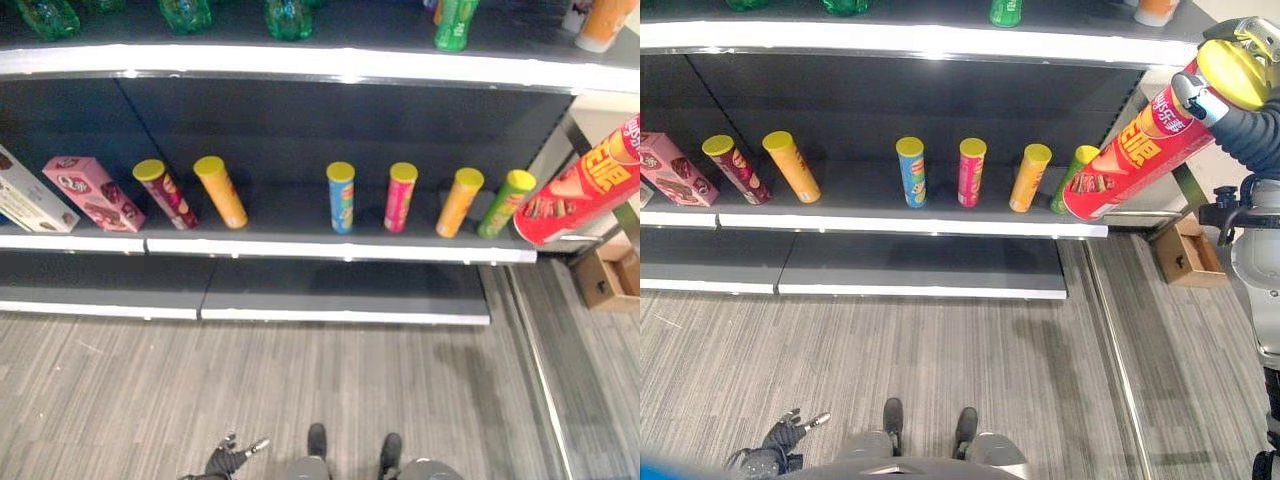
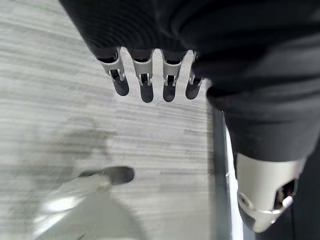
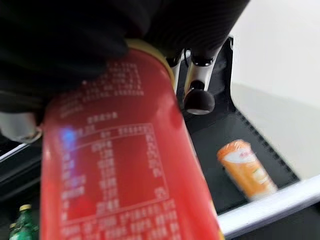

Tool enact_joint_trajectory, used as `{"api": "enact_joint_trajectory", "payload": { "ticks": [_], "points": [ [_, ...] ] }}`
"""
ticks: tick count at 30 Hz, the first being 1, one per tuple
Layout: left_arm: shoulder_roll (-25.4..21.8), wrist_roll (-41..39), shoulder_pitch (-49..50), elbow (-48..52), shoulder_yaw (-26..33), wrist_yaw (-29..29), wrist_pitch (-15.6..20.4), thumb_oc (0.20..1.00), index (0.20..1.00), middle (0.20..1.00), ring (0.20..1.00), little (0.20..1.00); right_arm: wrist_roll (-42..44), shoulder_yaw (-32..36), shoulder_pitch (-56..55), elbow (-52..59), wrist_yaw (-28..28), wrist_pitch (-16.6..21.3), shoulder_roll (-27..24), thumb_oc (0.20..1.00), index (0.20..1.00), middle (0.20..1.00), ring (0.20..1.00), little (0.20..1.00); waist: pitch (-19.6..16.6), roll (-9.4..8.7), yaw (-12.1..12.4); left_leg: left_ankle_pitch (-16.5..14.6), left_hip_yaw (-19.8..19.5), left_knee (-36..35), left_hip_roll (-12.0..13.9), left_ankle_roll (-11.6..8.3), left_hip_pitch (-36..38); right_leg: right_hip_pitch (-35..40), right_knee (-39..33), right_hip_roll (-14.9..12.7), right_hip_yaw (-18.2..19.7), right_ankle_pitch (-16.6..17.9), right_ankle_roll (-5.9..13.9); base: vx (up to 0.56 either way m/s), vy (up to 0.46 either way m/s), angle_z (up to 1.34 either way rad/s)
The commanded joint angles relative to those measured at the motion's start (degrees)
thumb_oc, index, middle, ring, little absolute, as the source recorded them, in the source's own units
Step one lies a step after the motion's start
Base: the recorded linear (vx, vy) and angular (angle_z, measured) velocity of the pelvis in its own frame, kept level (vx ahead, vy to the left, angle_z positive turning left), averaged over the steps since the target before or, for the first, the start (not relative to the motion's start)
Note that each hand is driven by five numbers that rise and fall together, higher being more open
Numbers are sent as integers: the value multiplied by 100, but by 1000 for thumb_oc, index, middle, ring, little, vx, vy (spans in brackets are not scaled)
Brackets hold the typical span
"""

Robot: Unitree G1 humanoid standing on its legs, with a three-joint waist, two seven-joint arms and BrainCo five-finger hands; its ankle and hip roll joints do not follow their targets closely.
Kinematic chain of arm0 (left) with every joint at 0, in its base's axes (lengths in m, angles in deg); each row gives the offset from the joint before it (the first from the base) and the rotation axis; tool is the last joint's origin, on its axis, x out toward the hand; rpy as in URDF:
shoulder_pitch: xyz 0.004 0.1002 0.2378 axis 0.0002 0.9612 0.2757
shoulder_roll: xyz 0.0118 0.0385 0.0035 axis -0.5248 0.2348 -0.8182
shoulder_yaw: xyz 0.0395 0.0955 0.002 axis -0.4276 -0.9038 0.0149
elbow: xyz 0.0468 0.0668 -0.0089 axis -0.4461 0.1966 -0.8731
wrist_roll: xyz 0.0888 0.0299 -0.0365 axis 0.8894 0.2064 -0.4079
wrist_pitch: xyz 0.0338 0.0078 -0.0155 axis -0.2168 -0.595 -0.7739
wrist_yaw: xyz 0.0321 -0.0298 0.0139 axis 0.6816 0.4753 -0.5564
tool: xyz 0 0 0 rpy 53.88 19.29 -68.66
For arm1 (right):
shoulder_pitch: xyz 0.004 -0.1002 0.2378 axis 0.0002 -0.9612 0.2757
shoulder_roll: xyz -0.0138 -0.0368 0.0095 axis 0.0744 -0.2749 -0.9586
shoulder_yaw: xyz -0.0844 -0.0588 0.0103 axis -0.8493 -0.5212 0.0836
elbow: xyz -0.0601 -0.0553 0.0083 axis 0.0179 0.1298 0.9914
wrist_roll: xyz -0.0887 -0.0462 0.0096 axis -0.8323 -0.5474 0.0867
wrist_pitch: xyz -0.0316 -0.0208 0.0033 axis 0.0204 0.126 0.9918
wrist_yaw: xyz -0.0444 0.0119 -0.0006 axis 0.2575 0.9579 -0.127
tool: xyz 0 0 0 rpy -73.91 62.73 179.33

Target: Put the goods on the table back onto the shelves and tidy them up.

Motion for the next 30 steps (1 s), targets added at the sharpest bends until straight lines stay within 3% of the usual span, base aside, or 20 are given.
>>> {"api": "enact_joint_trajectory", "payload": {
  "ticks": [1,2,4,5,6,7,9,11,14,15,17,18,22,25,27,28,29,30],
  "points": [
    [-358,-120,-106,84,38,-17,68,1000,1000,1000,1000,1000,259,-121,560,152,-49,156,-212,200,200,200,200,200,-10,-357,287,-838,120,651,53,-166,-167,52,269,-384,259,-621,503,6,186,12],
    [-378,-159,-64,76,26,-11,94,1000,1000,1000,1000,1000,318,-255,651,167,-97,177,-238,200,200,200,200,200,27,-389,346,-725,-110,546,407,-223,-199,10,299,-514,293,-643,536,2,156,-4],
    [-373,-159,-63,75,38,-10,95,1000,1000,1000,1000,1000,318,-285,687,150,-95,180,-242,200,200,200,200,200,6,-391,318,-679,-122,512,399,-221,-223,-27,309,-520,280,-632,533,29,181,-10],
    [-434,-262,-38,98,62,0,99,1000,1000,1000,1000,1000,415,-336,615,169,-140,211,-247,200,200,200,200,200,-25,-363,287,-147,-427,90,1158,-317,-252,-119,395,-684,341,-751,627,110,363,15],
    [-444,-301,-30,98,84,-25,112,1000,1000,1000,1000,1000,427,-322,556,167,-125,228,-258,200,200,200,200,200,-32,-351,257,44,-421,-108,1418,-402,-287,-137,452,-771,359,-789,667,114,356,21],
    [-445,-303,-27,98,80,-25,113,1000,1000,1000,1000,1000,429,-315,545,169,-125,230,-258,200,200,200,200,200,-42,-342,263,74,-412,-167,1437,-416,-261,-151,475,-757,361,-807,660,92,234,23],
    [-514,-397,7,149,139,-65,128,1000,1000,1000,1000,1000,420,-201,360,202,-96,214,-283,200,200,200,200,200,-70,-292,244,394,-495,-424,1811,-591,-394,-112,574,-923,427,-937,780,165,342,16],
    [-578,-392,18,202,182,-120,143,1000,1000,1000,1000,1000,344,-54,183,249,-79,172,-261,200,200,200,200,200,-108,-199,250,564,-641,-498,1939,-750,-447,5,664,-1069,482,-1011,891,237,443,-2],
    [-613,-383,62,314,154,-113,148,1000,1000,1000,1000,1000,288,78,21,333,-125,106,-227,200,200,200,200,200,-155,-93,276,360,-937,-300,1787,-828,-380,128,748,-1218,601,-960,959,220,430,-24],
    [-606,-321,28,276,137,-107,146,1000,1000,1000,1000,1000,161,176,-81,312,-172,28,-129,200,200,200,200,200,-213,-25,225,-9,-962,-102,1561,-891,-312,189,814,-1511,614,-781,1091,238,523,-33],
    [-698,-222,-82,207,52,-87,116,1000,1000,1000,1000,1000,121,179,-72,279,-170,-35,14,200,200,200,200,200,-199,-98,201,-322,-824,96,1294,-775,-279,78,938,-1816,705,-463,1199,200,567,1],
    [-772,-204,-129,210,50,-106,117,1000,1000,1000,1000,1000,115,163,-61,271,-152,-51,83,200,200,200,200,200,-198,-180,216,-404,-687,162,1157,-703,-266,-36,998,-1997,748,-141,1265,77,441,19],
    [-920,-114,-165,240,101,-112,107,1000,1000,1000,1000,1000,51,16,38,283,-181,-87,276,200,200,200,200,200,-187,-222,216,-573,-338,-103,743,-332,-28,-321,1109,-2423,646,823,1327,42,426,-24],
    [-956,-83,-132,247,130,-117,81,1000,1000,1000,1000,1000,-7,-101,92,285,-197,-98,302,200,200,200,200,200,-144,-195,249,-621,-180,-209,538,-161,123,-386,1248,-2661,404,1076,1272,8,287,-15],
    [-991,-51,-120,222,185,-96,49,1000,1000,1000,1000,1000,-1,-104,18,304,-227,-107,345,200,200,200,200,200,-93,-124,202,-644,-146,-314,437,-75,247,-417,1475,-2527,417,820,1136,26,390,-10],
    [-976,-16,-168,122,192,-102,44,1000,1000,1000,1000,1000,7,-73,-1,293,-287,-118,331,200,200,200,200,200,-56,-104,145,-614,-134,-388,287,23,295,-577,1633,-2028,727,423,998,69,410,2],
    [-931,-66,-215,82,156,-84,42,1000,1000,1000,1000,1000,80,-98,47,307,-299,-80,292,200,200,200,200,200,-33,-63,113,-606,-132,-443,205,66,321,-693,1509,-1538,787,-88,878,70,355,3],
    [-892,-88,-232,48,147,-79,48,1000,1000,1000,1000,1000,107,-117,104,309,-275,-66,280,200,200,200,200,200,-6,-60,103,-598,-142,-447,140,89,341,-719,1384,-1390,825,-161,874,68,211,21]
  ]
}}
